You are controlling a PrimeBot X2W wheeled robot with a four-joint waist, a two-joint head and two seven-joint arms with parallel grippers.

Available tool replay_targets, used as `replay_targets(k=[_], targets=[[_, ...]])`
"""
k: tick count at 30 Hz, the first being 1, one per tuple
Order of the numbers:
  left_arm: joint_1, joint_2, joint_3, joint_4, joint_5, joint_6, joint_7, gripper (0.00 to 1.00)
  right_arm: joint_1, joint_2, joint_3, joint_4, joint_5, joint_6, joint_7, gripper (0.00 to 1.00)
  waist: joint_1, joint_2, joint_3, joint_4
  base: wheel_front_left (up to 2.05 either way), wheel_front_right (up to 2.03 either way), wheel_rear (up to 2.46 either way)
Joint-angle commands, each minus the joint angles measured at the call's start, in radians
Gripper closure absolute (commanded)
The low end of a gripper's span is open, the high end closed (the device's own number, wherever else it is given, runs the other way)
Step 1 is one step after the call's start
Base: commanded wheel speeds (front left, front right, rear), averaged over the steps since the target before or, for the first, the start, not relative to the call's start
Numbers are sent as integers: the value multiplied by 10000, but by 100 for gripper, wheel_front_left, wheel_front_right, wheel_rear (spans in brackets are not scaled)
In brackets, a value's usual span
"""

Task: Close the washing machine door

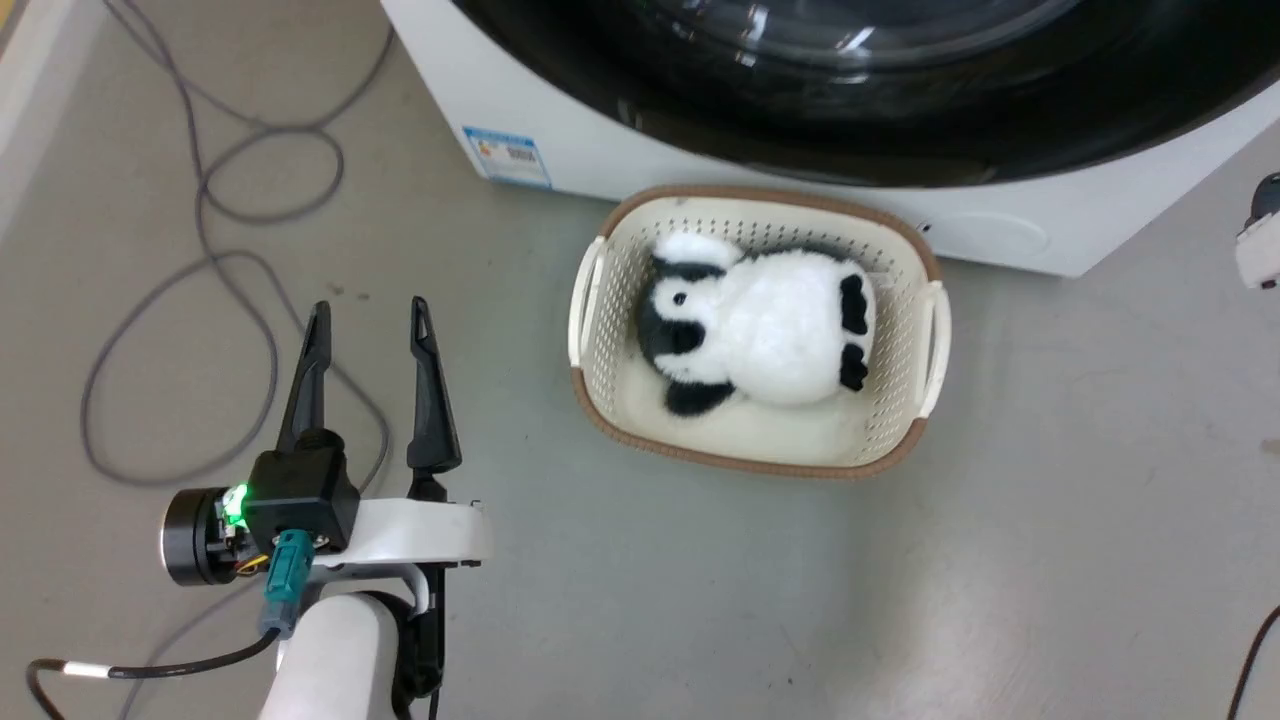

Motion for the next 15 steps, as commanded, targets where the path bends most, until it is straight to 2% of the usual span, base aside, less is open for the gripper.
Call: replay_targets(k=[1,6,10,15], targets=[[61,2,56,26,11,31,-43,0,206,103,-114,-113,-1,-11,-46,100,-1,-1,-235,-129,0,0,0],[381,2,332,162,114,-51,-43,0,1072,669,-1135,-1628,-388,-11,-46,100,-1,-1,-970,-495,0,0,0],[669,18,549,271,209,-145,-44,0,1940,1370,-1965,-3139,-1018,-11,-46,100,-1,-1,-1617,-753,0,0,0],[1085,40,769,369,307,-204,-44,0,3027,2271,-2292,-4406,-1480,-11,-46,100,-1,-1,-2297,-1022,0,0,0]])
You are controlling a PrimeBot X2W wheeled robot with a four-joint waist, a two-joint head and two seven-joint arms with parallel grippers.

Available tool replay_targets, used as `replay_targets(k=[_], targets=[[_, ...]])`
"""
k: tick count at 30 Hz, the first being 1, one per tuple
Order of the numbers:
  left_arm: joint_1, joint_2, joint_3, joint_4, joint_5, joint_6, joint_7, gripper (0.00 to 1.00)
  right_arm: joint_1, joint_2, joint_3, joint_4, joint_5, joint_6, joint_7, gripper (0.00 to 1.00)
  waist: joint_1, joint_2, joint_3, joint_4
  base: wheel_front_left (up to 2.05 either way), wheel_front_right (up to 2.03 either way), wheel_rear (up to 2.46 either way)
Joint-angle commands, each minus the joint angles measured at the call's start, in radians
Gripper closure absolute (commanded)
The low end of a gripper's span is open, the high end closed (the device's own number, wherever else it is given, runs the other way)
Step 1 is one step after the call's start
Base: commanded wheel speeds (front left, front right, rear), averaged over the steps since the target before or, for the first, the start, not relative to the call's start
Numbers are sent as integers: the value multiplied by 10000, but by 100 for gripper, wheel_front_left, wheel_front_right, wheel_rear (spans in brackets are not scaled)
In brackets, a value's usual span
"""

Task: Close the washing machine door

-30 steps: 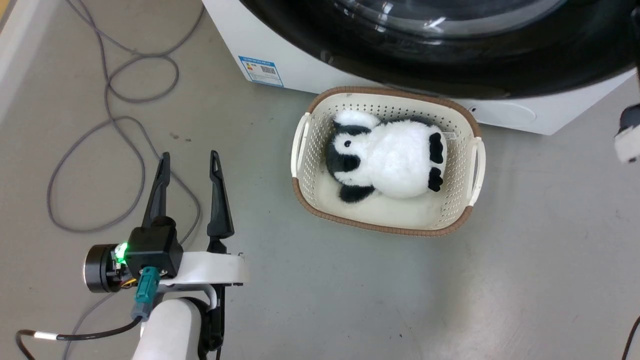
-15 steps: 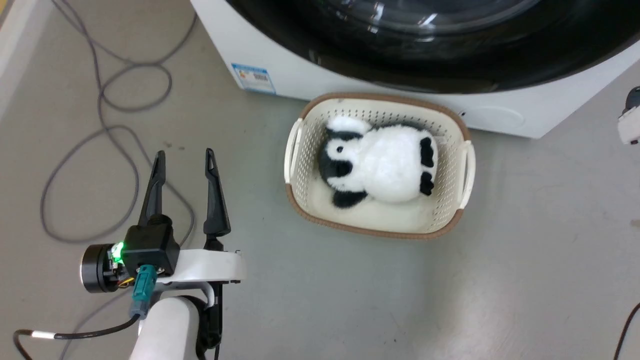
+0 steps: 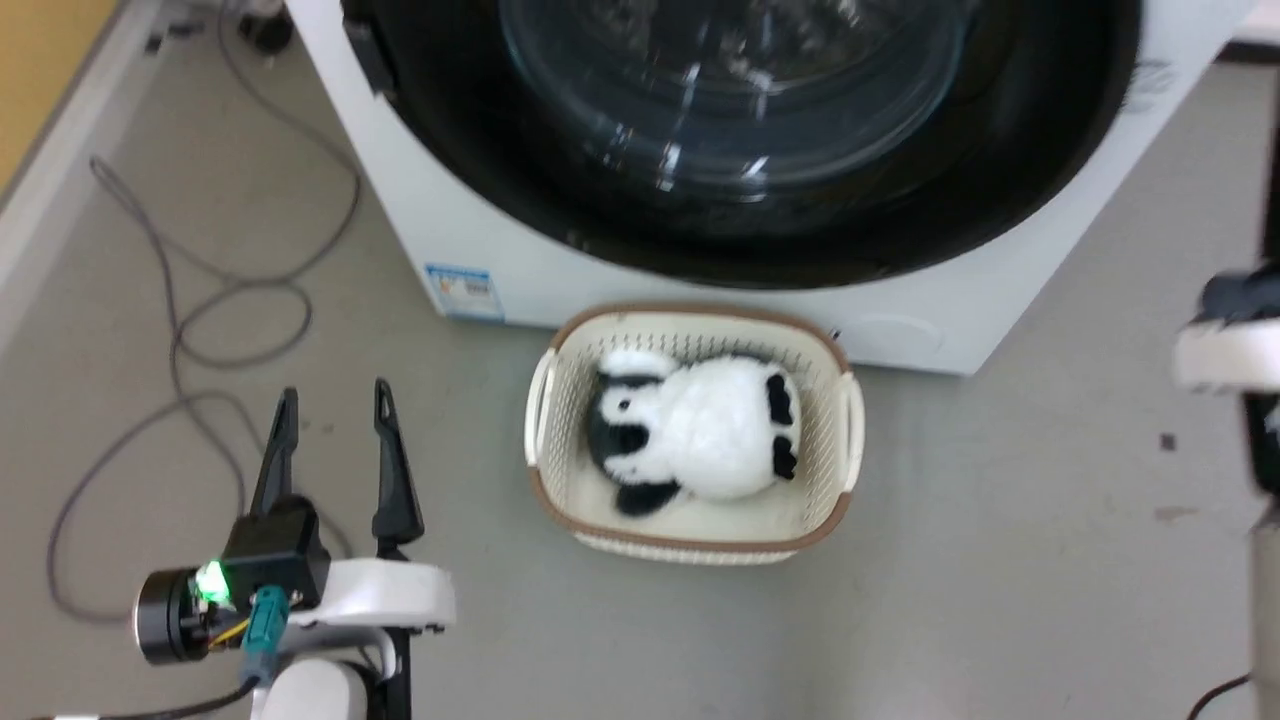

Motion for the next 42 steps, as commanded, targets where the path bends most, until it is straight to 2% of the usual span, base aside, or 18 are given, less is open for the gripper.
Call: replay_targets(k=[1,5,6,7,8,17,23,29,30,42], targets=[[188,34,51,25,88,-8,-44,0,356,179,73,-182,-133,-7,-44,100,0,0,-454,-274,0,0,0],[577,45,130,86,168,-30,-44,0,1332,677,383,-487,-262,-7,-44,100,0,0,-945,-416,0,0,0],[668,47,151,100,182,-31,-44,0,1582,783,462,-487,-265,-7,-44,79,0,0,-1055,-448,0,0,0],[761,48,171,109,194,-27,-44,0,1820,883,591,-477,-223,-7,-44,49,0,0,-1161,-480,0,0,0],[847,48,189,117,205,-20,-44,0,2028,981,672,-493,-179,-7,-44,0,0,0,-1259,-514,0,0,0],[1367,47,134,73,313,-44,-44,0,3749,1594,964,-419,25,-7,-44,0,0,0,-1827,-691,0,0,0],[1529,56,75,24,336,-86,-44,0,4685,1712,996,-399,71,-7,-44,0,0,0,-1932,-698,0,0,0],[1608,56,18,55,253,-224,-44,0,5170,1721,1194,-595,621,-7,-44,0,0,0,-1959,-682,0,0,0],[1460,12,27,55,269,-215,1,100,5083,1666,1181,-533,607,0,1,100,0,0,-1961,-681,0,0,0],[1457,-4,48,6,284,-312,182,100,5091,1668,1188,-571,519,1,171,100,0,0,-1985,-669,0,0,0]])
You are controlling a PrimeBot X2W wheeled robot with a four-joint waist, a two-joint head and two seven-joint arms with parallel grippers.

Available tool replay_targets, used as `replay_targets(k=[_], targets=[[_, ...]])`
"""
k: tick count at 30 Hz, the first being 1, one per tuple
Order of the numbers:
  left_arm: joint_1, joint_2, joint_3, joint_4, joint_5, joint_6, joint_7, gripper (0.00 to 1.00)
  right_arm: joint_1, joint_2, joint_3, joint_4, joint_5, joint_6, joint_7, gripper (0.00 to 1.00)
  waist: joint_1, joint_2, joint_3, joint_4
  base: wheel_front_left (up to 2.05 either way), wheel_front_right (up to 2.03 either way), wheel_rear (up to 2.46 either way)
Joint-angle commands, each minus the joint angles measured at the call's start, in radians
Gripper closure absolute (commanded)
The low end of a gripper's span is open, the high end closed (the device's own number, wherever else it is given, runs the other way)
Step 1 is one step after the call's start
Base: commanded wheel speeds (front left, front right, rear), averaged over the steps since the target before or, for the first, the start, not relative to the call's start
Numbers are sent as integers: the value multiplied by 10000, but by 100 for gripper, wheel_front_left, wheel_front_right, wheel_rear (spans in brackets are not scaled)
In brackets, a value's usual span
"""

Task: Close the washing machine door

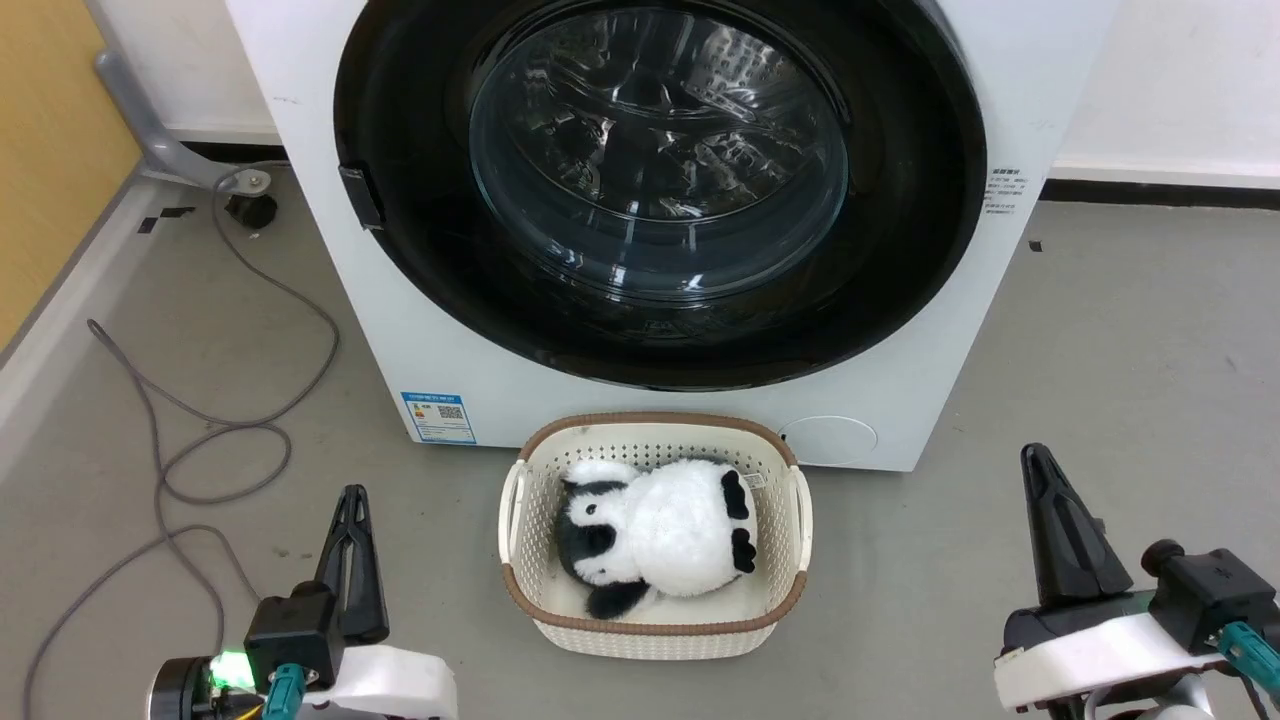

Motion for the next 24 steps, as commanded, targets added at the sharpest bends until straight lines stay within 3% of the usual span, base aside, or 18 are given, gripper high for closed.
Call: replay_targets(k=[1,24], targets=[[0,4,10,-46,13,-44,51,100,32,4,11,-54,-63,-1,27,100,1,-1,-2,1,0,0,0],[-3,3,65,-185,52,-324,521,100,115,15,53,-201,-313,-2,499,100,1,-1,-65,37,0,0,0]])
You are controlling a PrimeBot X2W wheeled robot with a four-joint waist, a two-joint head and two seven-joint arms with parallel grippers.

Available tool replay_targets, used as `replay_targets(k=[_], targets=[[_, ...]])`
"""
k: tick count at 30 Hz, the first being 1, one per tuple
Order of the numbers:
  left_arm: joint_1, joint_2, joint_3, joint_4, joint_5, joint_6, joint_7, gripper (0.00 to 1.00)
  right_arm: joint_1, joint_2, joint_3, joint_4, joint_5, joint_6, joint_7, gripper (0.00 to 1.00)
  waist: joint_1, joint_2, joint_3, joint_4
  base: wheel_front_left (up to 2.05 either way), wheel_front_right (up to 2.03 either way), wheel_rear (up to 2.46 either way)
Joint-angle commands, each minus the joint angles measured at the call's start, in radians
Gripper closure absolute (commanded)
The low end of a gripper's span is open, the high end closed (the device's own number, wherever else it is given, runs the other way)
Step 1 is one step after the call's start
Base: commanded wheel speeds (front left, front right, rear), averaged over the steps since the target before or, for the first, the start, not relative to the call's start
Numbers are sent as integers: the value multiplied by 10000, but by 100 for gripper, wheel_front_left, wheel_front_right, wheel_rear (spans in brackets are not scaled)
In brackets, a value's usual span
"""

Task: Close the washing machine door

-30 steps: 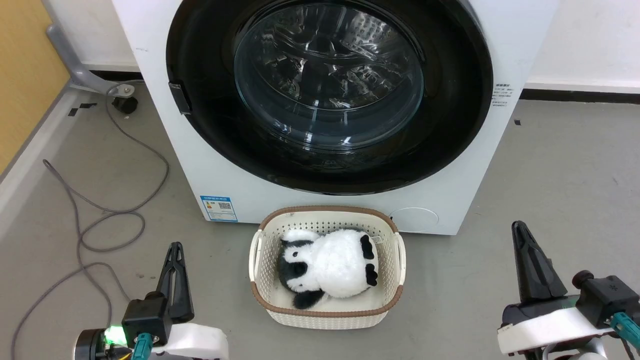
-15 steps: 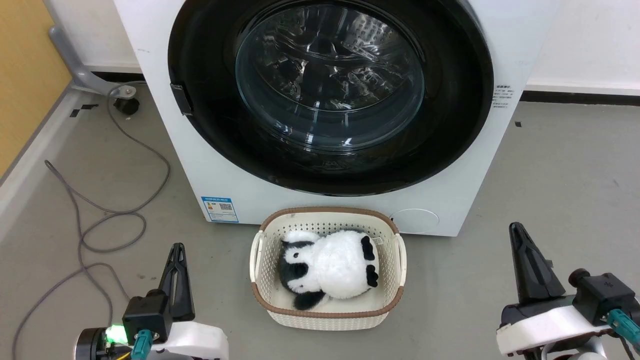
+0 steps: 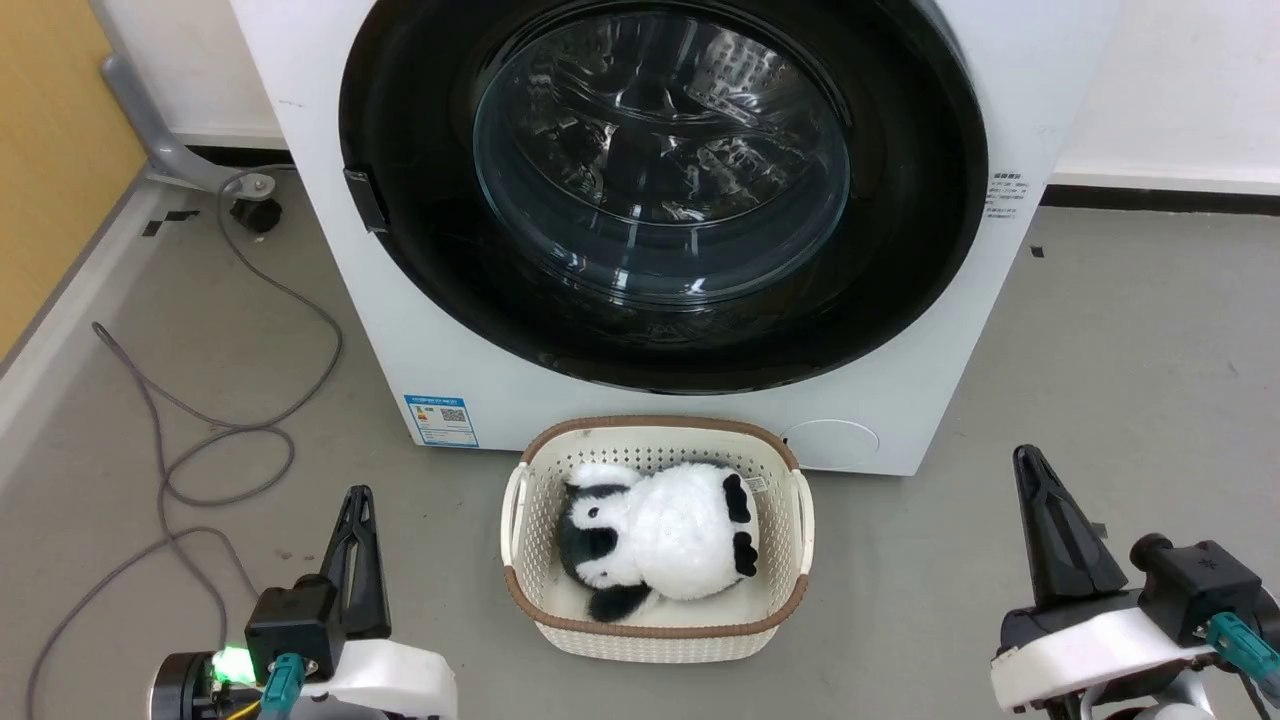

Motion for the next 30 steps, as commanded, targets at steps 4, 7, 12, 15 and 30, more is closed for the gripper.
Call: replay_targets(k=[4,7,12,15,30], targets=[[-4,5,29,-77,55,-112,106,100,125,17,30,-86,-78,-1,111,100,0,0,-11,6,0,0,0],[-4,5,36,-95,60,-149,168,100,136,19,35,-105,-111,-1,173,100,0,0,-19,11,0,0,0],[-5,5,48,-125,68,-209,269,100,154,21,44,-137,-165,-1,275,100,0,0,-33,19,0,0,0],[-5,5,55,-144,73,-246,331,100,165,23,50,-156,-198,-2,337,100,0,0,-41,24,0,0,0],[-7,4,90,-234,98,-428,637,100,219,30,77,-252,-361,-3,645,100,0,0,-82,47,0,0,0]])
